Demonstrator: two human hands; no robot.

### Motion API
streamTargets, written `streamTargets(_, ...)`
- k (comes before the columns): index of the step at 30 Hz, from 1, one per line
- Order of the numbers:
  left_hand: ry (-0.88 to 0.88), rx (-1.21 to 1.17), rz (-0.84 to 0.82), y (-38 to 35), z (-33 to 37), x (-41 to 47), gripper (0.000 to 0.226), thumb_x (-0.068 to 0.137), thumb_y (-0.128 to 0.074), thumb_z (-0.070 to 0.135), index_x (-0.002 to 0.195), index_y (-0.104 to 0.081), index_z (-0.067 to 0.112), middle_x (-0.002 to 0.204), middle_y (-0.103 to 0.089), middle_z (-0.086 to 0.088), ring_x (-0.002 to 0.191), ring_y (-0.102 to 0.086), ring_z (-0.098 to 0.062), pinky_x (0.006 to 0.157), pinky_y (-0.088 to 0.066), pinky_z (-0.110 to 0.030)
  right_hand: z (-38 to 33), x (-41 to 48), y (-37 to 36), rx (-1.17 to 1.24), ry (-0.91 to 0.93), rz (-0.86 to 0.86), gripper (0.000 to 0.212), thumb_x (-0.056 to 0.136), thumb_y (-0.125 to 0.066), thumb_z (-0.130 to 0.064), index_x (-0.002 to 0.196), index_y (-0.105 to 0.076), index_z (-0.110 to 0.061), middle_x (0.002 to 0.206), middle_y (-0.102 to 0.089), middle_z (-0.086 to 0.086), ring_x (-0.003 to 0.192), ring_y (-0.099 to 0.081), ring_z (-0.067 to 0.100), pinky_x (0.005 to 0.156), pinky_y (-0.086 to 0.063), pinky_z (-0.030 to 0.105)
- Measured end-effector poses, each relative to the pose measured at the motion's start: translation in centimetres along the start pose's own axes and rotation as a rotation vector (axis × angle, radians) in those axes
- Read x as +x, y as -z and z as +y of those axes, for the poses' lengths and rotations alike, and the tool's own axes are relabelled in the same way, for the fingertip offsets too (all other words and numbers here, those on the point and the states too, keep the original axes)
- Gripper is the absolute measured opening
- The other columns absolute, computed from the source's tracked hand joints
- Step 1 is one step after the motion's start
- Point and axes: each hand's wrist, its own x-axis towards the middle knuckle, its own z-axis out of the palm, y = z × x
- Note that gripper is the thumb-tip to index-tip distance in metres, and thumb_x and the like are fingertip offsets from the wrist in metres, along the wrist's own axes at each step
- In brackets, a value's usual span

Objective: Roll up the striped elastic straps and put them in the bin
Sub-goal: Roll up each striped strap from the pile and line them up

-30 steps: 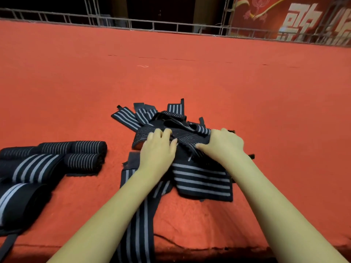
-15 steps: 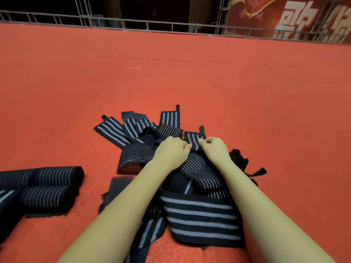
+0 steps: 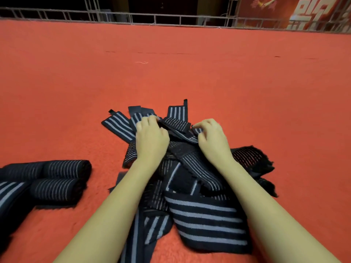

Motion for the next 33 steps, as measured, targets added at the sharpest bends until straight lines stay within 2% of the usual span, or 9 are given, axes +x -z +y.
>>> streamTargets(4,0.025,0.047,-0.279,0.1,-2.5,1.4,0.059,0.095,-0.054,0.032,0.148,-0.032,0.018,0.145,-0.04,-0.01,0.133,-0.036,-0.031,0.109,-0.03,-0.042,-2.9,1.7,-1.4,-0.037,-0.093,-0.297,0.058,0.095,-0.052,-0.037,0.148,-0.03,-0.024,0.103,-0.066,0.004,0.094,-0.061,0.025,0.079,-0.05,0.037)
streamTargets(7,-0.006,0.053,-0.232,-0.6,-3.7,1.4,0.047,0.093,-0.058,0.032,0.138,-0.048,0.021,0.131,-0.054,-0.008,0.124,-0.045,-0.029,0.103,-0.038,-0.043,-3.2,3.4,-3.0,-0.038,-0.196,-0.314,0.057,0.088,-0.066,-0.036,0.139,-0.046,-0.021,0.116,-0.065,0.004,0.108,-0.06,0.026,0.086,-0.048,0.035)
streamTargets(12,-0.042,-0.162,-0.095,-1.2,-5.2,0.6,0.021,0.09,-0.065,0.025,0.11,-0.068,0.019,0.108,-0.064,0.002,0.107,-0.052,-0.021,0.095,-0.042,-0.038,-2.9,5.2,-4.6,0.794,-0.481,-0.082,0.008,0.086,-0.066,0.0,0.094,-0.068,0.0,0.074,-0.067,0.007,0.07,-0.064,0.017,0.067,-0.054,0.023)
streamTargets(15,-0.112,-0.13,-0.082,-1.5,-5.3,0.1,0.015,0.091,-0.064,0.021,0.103,-0.072,0.02,0.1,-0.063,0.005,0.102,-0.051,-0.019,0.093,-0.042,-0.04,-3.0,6.4,-4.7,1.229,-0.564,0.074,0.039,0.092,-0.057,0.004,0.13,-0.052,0.002,0.123,-0.061,0.016,0.111,-0.061,0.025,0.085,-0.052,0.019)
streamTargets(18,-0.167,-0.086,-0.147,-1.2,-5.7,0.5,0.017,0.092,-0.063,0.022,0.105,-0.073,0.02,0.099,-0.065,0.007,0.102,-0.052,-0.018,0.095,-0.042,-0.04,-3.5,5.9,-5.0,0.898,-0.364,0.072,0.056,0.092,-0.059,-0.004,0.143,-0.037,-0.011,0.144,-0.041,0.011,0.133,-0.042,0.018,0.101,-0.037,0.024)
streamTargets(22,-0.259,-0.04,-0.234,-0.3,-6.1,0.9,0.022,0.09,-0.059,0.014,0.107,-0.073,0.017,0.101,-0.067,0.001,0.102,-0.053,-0.019,0.089,-0.041,-0.031,-5.0,4.5,-5.9,0.302,0.209,-0.047,0.028,0.088,-0.057,-0.004,0.113,-0.065,-0.013,0.113,-0.061,0.003,0.105,-0.054,0.007,0.095,-0.043,0.026)
streamTargets(25,-0.17,-0.136,-0.294,0.7,-6.0,1.1,0.025,0.088,-0.051,0.009,0.103,-0.07,0.013,0.096,-0.067,0.002,0.097,-0.055,-0.017,0.086,-0.041,-0.028,-6.2,4.9,-6.5,0.074,0.132,-0.411,0.027,0.095,-0.05,-0.017,0.116,-0.066,-0.013,0.114,-0.068,0.004,0.104,-0.06,0.017,0.091,-0.046,0.031)
streamTargets(29,-0.002,-0.182,-0.213,1.2,-6.1,3.9,0.029,0.093,-0.045,0.007,0.107,-0.069,0.012,0.104,-0.07,-0.002,0.094,-0.064,-0.017,0.087,-0.049,-0.032,-6.2,7.8,-7.3,0.011,-0.038,-0.32,0.033,0.097,-0.04,-0.009,0.119,-0.065,-0.006,0.114,-0.067,0.012,0.092,-0.061,0.024,0.07,-0.04,0.026)
streamTargets(33,0.061,0.033,-0.214,-0.2,-6.8,8.7,0.027,0.098,-0.048,0.015,0.118,-0.061,0.003,0.12,-0.058,-0.015,0.109,-0.055,-0.03,0.089,-0.044,-0.038,-5.8,11.3,-9.3,0.028,-0.113,-0.386,0.036,0.099,-0.041,-0.009,0.132,-0.055,-0.004,0.131,-0.058,0.014,0.114,-0.057,0.027,0.084,-0.042,0.027)
